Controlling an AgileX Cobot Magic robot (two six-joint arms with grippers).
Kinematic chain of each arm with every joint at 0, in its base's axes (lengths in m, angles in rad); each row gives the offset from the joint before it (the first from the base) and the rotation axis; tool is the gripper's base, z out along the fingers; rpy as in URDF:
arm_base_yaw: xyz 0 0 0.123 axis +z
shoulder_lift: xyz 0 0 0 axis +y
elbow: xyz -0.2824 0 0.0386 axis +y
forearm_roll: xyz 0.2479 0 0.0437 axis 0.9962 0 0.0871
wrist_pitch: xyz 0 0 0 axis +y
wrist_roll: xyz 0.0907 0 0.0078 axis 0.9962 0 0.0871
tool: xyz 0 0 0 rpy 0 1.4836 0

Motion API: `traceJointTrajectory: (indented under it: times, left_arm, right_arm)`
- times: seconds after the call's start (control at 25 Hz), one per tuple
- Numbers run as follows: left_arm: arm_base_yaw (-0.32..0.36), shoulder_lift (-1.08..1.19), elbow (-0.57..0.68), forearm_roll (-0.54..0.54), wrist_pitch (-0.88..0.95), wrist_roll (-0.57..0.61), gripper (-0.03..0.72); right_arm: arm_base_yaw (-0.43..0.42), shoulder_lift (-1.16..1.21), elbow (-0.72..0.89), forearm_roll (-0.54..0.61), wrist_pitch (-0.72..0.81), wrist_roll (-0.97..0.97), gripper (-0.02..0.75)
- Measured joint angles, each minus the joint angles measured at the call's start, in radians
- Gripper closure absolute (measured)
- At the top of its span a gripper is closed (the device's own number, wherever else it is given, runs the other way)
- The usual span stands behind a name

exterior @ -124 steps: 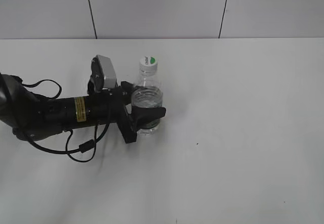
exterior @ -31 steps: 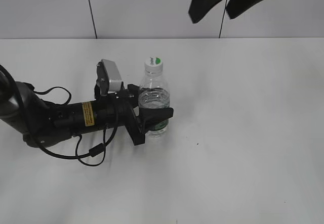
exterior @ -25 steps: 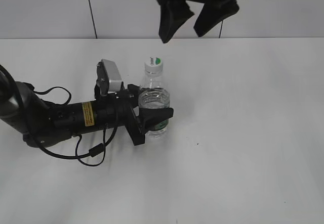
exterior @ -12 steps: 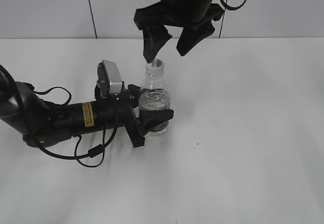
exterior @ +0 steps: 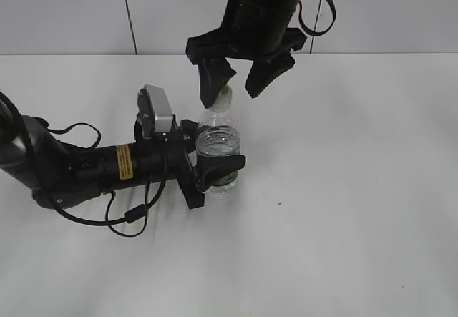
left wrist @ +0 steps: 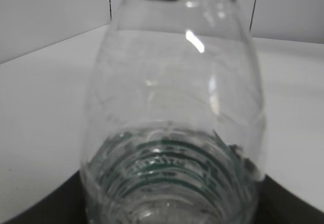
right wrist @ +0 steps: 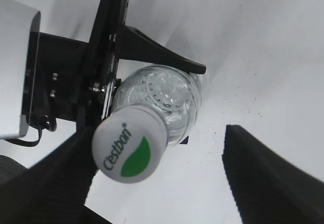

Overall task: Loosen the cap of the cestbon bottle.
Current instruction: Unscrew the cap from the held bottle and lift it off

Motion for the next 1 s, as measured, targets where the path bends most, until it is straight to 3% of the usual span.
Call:
traceJointTrajectory:
  times: [0.24, 0.52, 0.8, 1.0]
  left_arm:
    - [0.000, 0.000, 0.000, 0.000, 0.001, 0.000, 0.285]
    - [-0.001, 0.000, 0.000, -0.002, 0.002, 0.001, 0.285]
    - [-0.001, 0.000, -0.001, -0.002, 0.003, 0.001, 0.285]
    - [-0.001, 0.000, -0.001, -0.002, 0.003, 0.002, 0.285]
  right_arm:
    - [0.001, 0.000, 0.000, 0.005, 0.000, -0.001, 0.188]
    - [0.004, 0.000, -0.002, 0.028, 0.000, -0.007, 0.424]
    - [0.004, 0.000, -0.002, 0.027, 0.000, -0.055, 0.429]
    - [0.004, 0.000, -0.003, 0.027, 0.000, -0.273, 0.430]
